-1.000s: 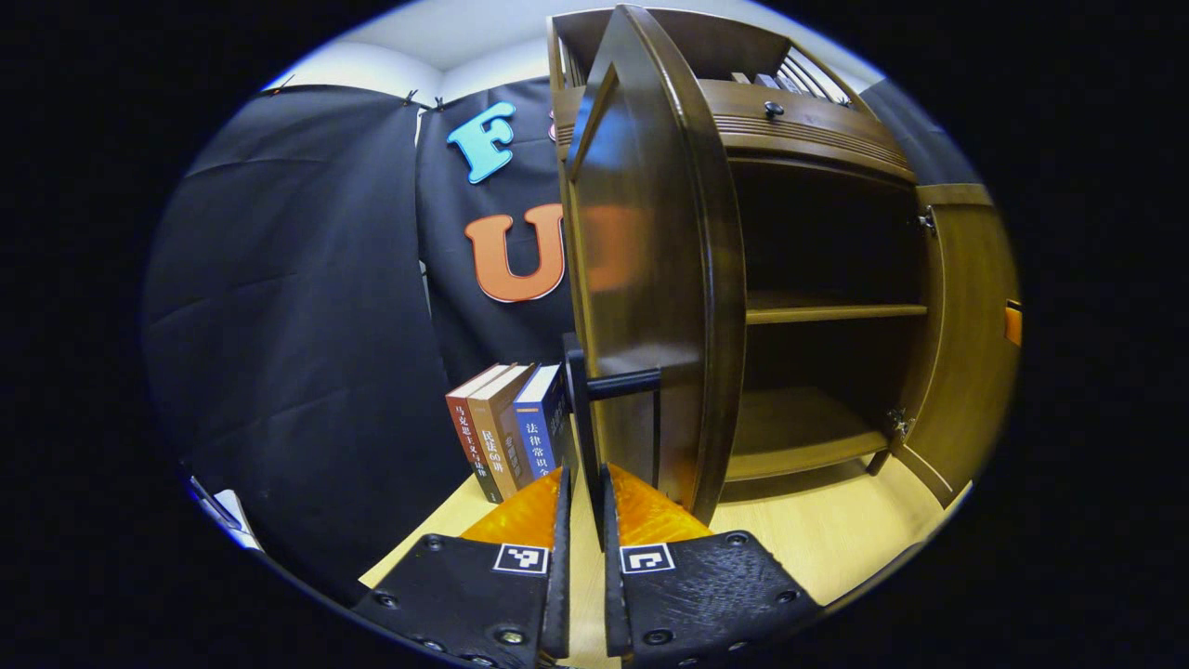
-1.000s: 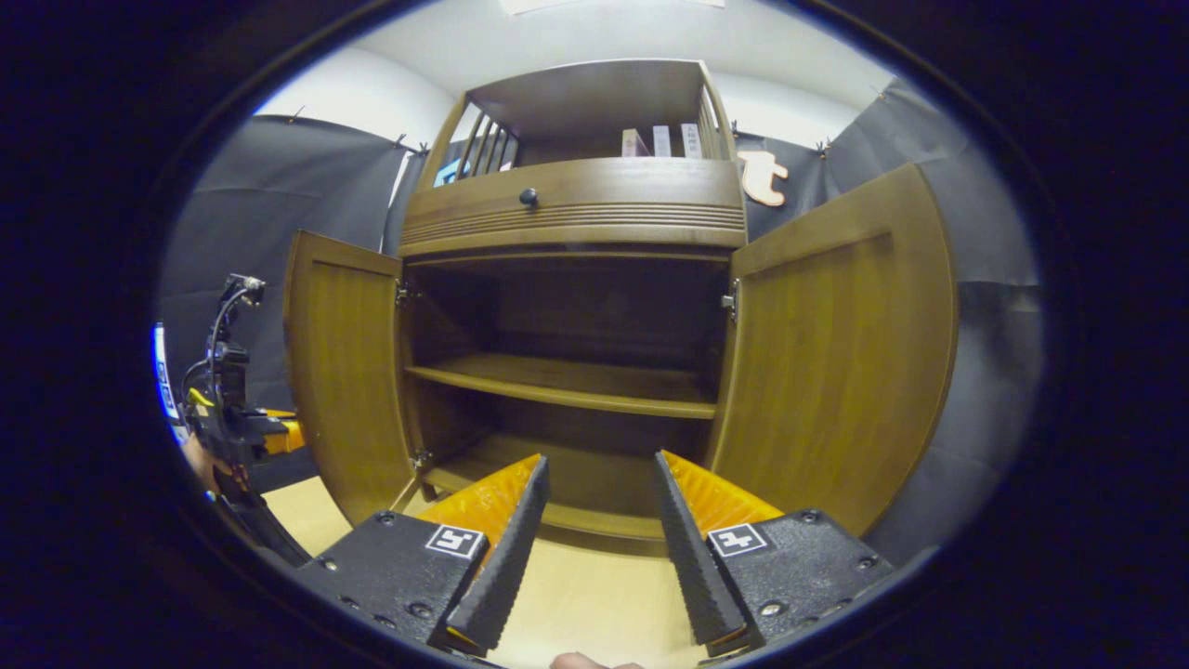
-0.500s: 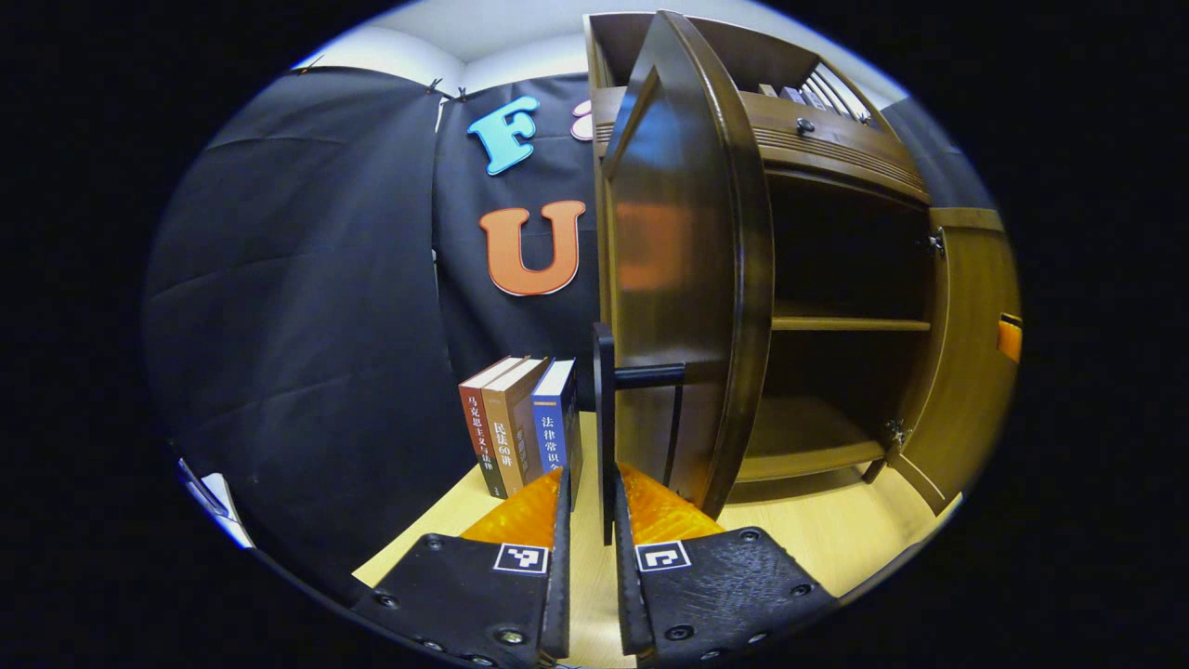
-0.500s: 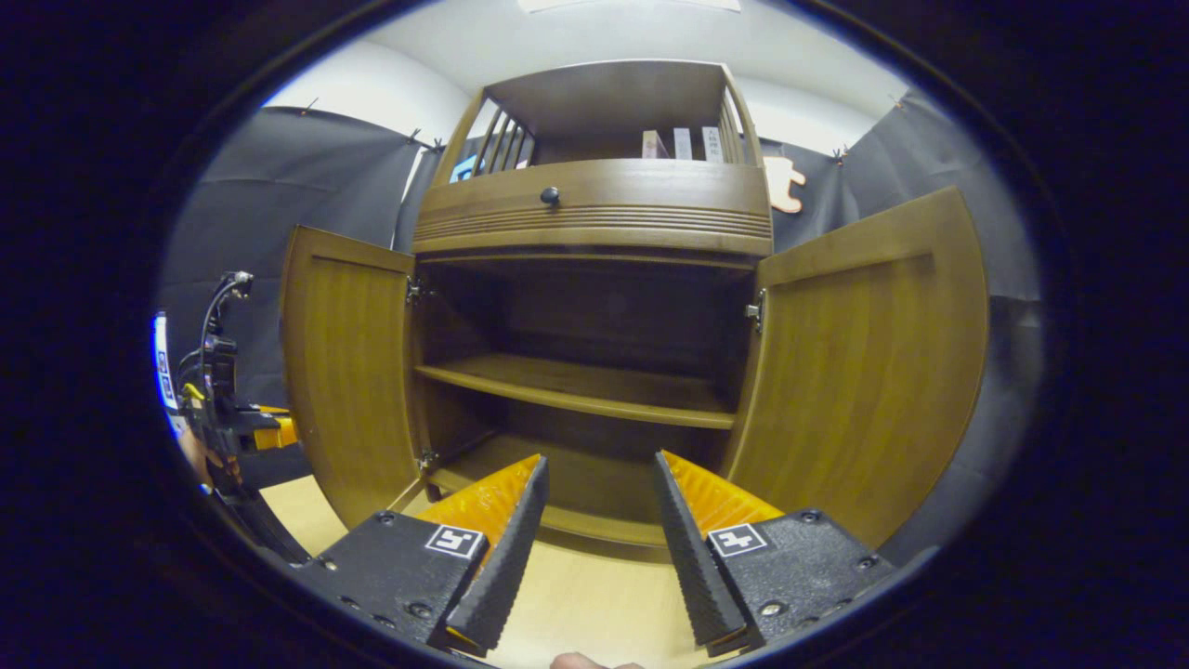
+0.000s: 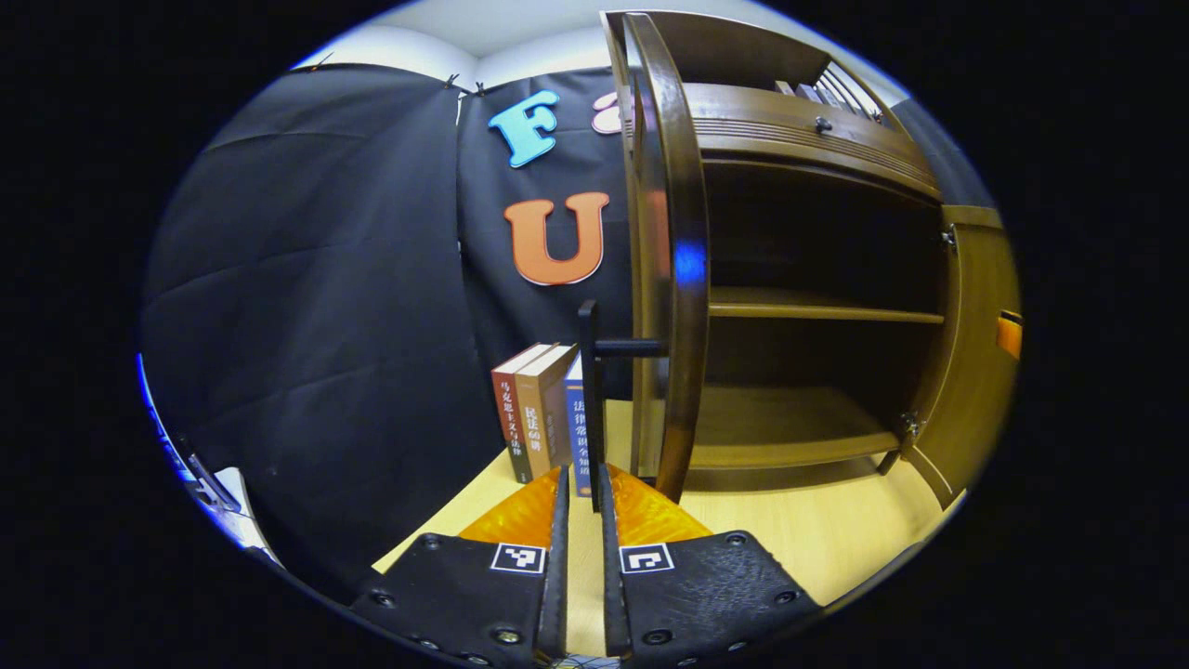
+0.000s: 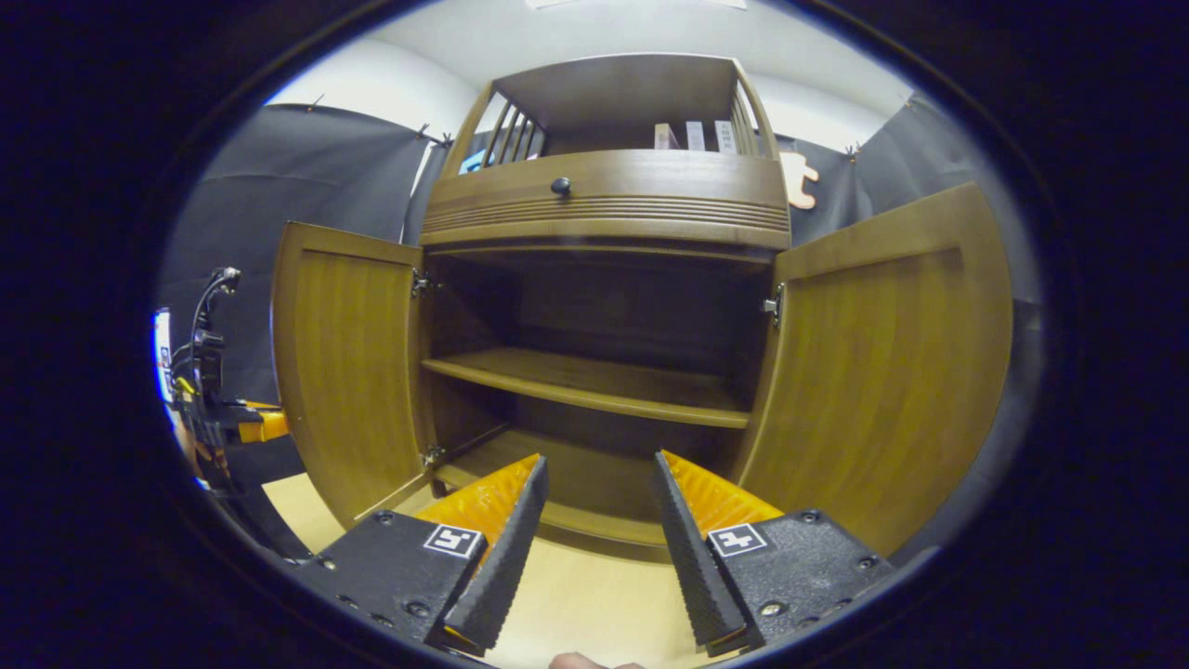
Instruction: Open the right door of the double-door shoe cabinet with the right hand, and open the left door with the left hand.
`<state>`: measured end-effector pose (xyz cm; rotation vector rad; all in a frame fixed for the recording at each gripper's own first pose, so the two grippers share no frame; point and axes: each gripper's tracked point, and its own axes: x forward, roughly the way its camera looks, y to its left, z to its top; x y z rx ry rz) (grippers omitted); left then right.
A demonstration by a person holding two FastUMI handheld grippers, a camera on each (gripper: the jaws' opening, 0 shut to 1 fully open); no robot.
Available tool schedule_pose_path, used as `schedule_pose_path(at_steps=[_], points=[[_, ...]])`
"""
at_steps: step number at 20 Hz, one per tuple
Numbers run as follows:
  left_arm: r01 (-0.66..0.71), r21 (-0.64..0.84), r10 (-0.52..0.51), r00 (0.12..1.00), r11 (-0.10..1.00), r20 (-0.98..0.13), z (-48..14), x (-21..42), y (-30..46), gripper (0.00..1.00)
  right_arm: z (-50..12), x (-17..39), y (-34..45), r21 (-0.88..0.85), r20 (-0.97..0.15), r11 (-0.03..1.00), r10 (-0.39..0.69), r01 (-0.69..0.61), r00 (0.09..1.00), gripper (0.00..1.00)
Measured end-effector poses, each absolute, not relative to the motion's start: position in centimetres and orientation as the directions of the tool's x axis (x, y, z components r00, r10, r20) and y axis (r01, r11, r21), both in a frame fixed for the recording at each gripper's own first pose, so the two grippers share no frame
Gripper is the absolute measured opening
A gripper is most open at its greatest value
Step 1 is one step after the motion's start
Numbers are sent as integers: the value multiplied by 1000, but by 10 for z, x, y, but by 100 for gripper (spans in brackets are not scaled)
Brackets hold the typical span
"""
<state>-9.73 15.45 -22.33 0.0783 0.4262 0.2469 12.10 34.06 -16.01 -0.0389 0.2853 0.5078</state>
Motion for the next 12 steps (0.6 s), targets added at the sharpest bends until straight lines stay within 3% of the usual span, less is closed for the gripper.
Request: schedule_pose_path(at_steps=[4, 7, 8, 9, 10, 12], points=[[-292, 145, 326, 862, 945, -389, -218, -110, 168, 14, -159, 123, 339, 43, -275, 872, 480, -488, 833, 75], [-363, 77, 363, 842, 928, -400, -219, -114, 171, 14, -156, 123, 336, 47, -279, 873, 479, -486, 832, 75], [-369, 72, 367, 843, 927, -393, -217, -115, 163, 5, -153, 123, 335, 52, -278, 873, 479, -485, 833, 75], [-366, 83, 369, 845, 927, -388, -214, -115, 156, 38, -150, 124, 332, 58, -274, 875, 477, -481, 835, 75], [-358, 99, 368, 850, 928, -378, -212, -117, 152, 22, -147, 124, 330, 65, -271, 877, 475, -477, 837, 75], [-315, 106, 331, 873, 943, -358, -203, -108, 126, 27, -141, 124, 326, 84, -263, 880, 471, -467, 842, 76]])
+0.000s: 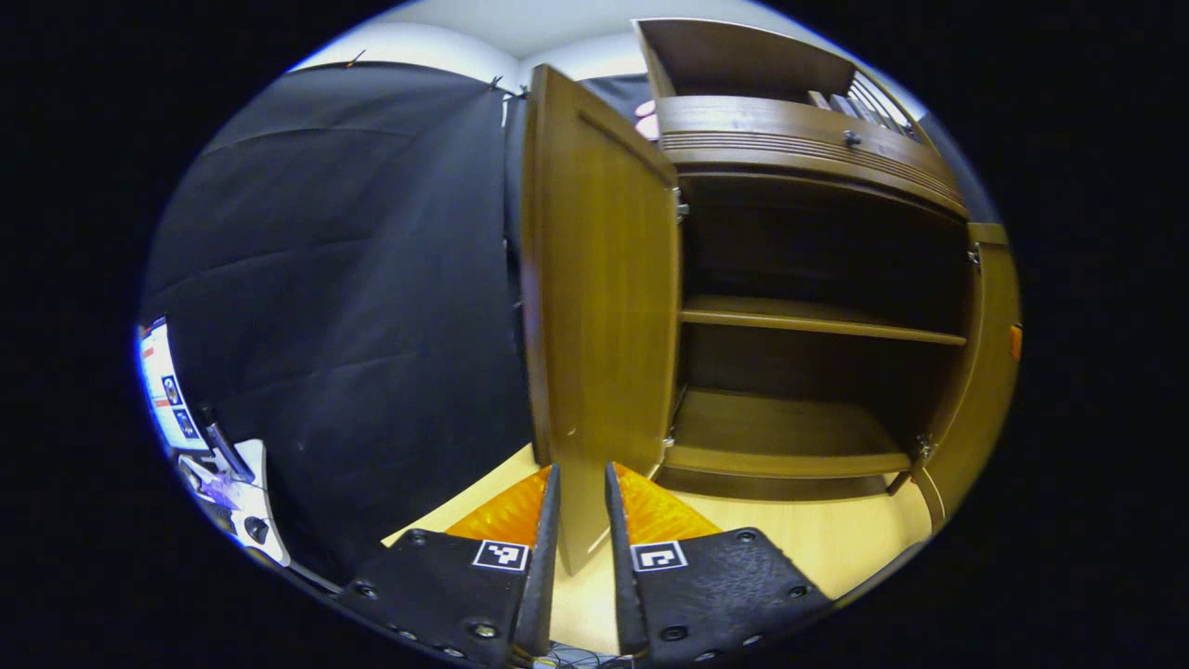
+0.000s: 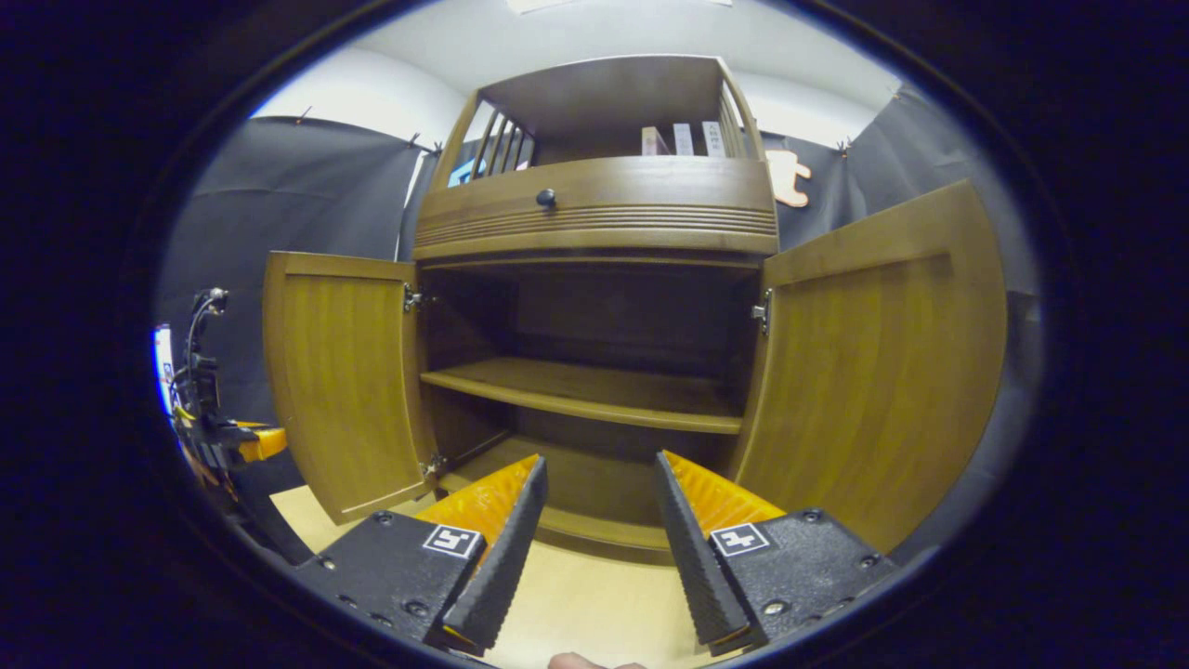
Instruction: Open the right door of the double-door shoe cabinet with the right hand, and open the left door with the left hand.
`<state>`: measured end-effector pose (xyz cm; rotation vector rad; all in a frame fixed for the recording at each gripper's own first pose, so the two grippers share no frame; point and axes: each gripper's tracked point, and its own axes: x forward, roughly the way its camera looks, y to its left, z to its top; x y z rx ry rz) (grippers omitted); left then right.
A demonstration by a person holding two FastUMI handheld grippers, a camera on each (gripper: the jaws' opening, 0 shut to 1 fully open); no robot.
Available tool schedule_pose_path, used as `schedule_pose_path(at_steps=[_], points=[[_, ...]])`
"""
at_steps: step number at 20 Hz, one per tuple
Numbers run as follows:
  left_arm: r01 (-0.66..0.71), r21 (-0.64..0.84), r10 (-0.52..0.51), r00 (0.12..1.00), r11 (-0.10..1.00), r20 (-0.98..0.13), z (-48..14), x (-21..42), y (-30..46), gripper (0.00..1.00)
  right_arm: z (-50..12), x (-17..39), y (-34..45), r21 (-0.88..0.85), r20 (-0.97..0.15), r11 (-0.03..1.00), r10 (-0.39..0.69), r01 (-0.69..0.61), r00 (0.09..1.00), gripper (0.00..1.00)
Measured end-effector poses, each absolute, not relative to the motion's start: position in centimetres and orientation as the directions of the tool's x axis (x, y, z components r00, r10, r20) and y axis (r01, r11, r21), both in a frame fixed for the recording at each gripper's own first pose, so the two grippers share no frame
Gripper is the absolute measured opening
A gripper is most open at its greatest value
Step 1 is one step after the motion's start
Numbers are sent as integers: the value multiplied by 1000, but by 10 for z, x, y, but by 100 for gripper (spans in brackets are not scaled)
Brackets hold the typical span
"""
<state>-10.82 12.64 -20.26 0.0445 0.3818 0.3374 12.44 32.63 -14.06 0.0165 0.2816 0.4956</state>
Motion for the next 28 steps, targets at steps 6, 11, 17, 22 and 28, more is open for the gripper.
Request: schedule_pose_path(at_steps=[6, 11, 17, 22, 28], points=[[-181, 80, 195, 949, 980, -249, -147, -68, 55, 56, -119, 116, 321, 120, -219, 880, 475, -460, 852, 77], [-89, 92, 106, 974, 992, -201, -117, -57, 24, 84, -111, 112, 318, 111, -182, 889, 458, -445, 870, 78], [-34, 131, 56, 983, 991, -172, -109, -54, 2, 96, -104, 117, 308, 72, -121, 922, 388, -381, 914, 78], [7, 174, 15, 992, 985, -125, -97, -54, -19, 95, -101, 122, 301, 69, -103, 939, 342, -336, 934, 79], [54, 123, -43, 995, 991, -89, -83, -54, -43, 96, -98, 124, 300, 61, -108, 950, 311, -305, 944, 78]])
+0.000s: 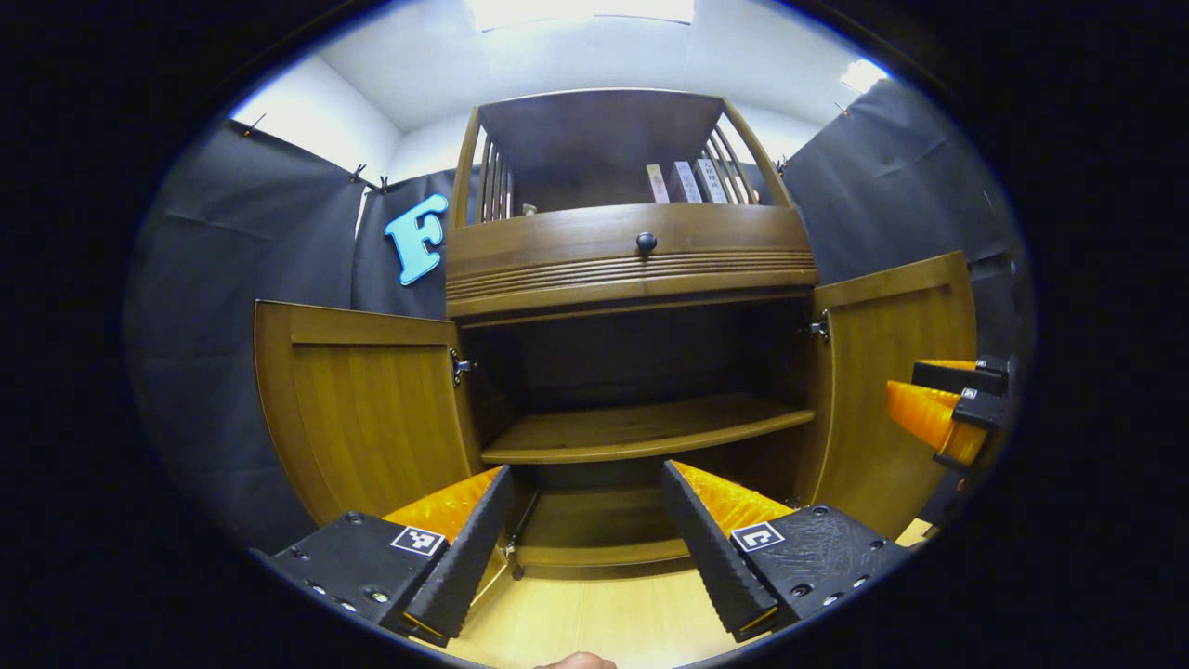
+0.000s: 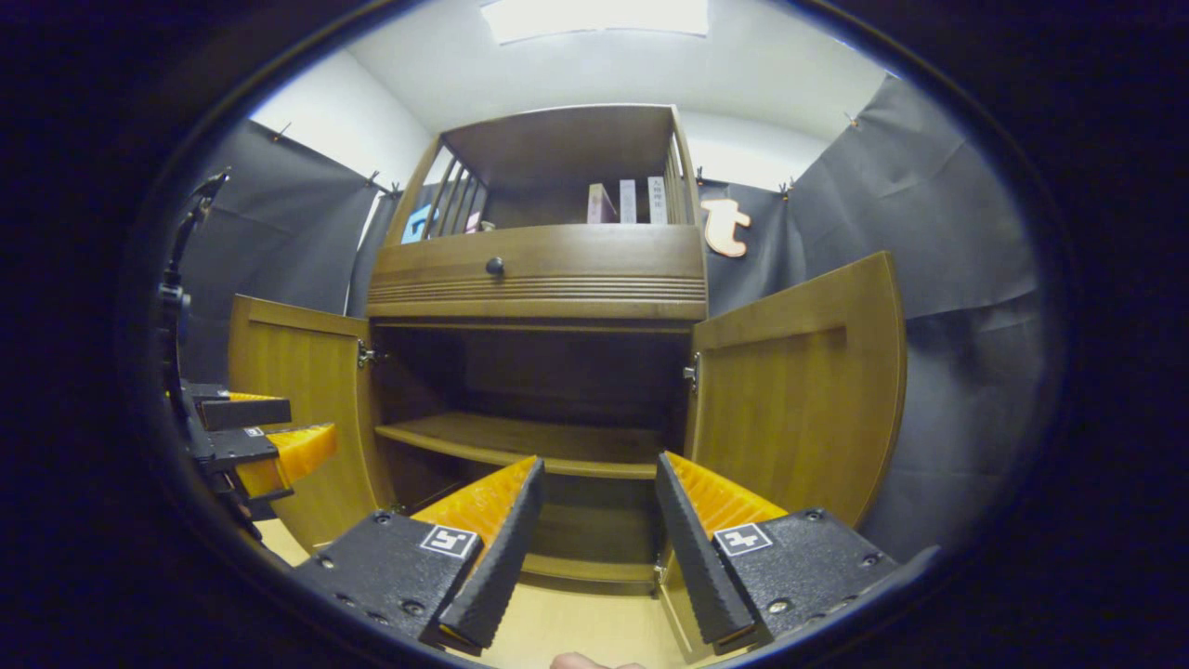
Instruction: Open the right door of the double-door shoe cabinet with the right hand, and open the left door with the left hand.
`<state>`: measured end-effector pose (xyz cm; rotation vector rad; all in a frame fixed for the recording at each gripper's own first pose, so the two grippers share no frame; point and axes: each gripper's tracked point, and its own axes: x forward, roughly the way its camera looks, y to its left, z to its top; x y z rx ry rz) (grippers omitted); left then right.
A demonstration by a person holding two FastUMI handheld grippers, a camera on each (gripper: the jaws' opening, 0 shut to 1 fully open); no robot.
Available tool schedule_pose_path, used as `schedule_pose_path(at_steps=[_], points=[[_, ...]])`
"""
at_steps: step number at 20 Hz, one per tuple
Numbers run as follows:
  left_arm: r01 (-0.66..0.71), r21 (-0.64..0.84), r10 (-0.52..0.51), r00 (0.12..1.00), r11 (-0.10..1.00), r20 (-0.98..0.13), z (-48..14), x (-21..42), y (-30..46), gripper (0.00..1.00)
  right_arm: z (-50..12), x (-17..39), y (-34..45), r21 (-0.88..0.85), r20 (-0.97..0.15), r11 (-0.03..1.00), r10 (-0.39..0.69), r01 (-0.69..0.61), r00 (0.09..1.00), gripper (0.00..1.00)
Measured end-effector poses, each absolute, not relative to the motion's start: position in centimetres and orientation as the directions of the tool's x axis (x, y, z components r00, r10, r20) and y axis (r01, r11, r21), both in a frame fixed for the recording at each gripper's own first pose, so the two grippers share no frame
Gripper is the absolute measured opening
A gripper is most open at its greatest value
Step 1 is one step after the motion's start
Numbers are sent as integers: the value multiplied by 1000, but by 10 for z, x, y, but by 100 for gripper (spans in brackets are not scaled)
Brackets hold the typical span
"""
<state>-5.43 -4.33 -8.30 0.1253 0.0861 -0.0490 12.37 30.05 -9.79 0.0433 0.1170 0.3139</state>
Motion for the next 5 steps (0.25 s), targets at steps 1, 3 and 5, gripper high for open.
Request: schedule_pose_path(at_steps=[1, 3, 5], points=[[54, 117, -45, 996, 992, -76, -78, -55, -45, 96, -96, 123, 301, 57, -107, 951, 307, -302, 946, 78], [61, 107, -55, 997, 992, -58, -72, -53, -48, 96, -93, 124, 300, 53, -105, 956, 294, -290, 950, 79], [76, 110, -71, 996, 991, -55, -70, -50, -54, 90, -92, 125, 301, 48, -110, 958, 285, -281, 952, 78]])
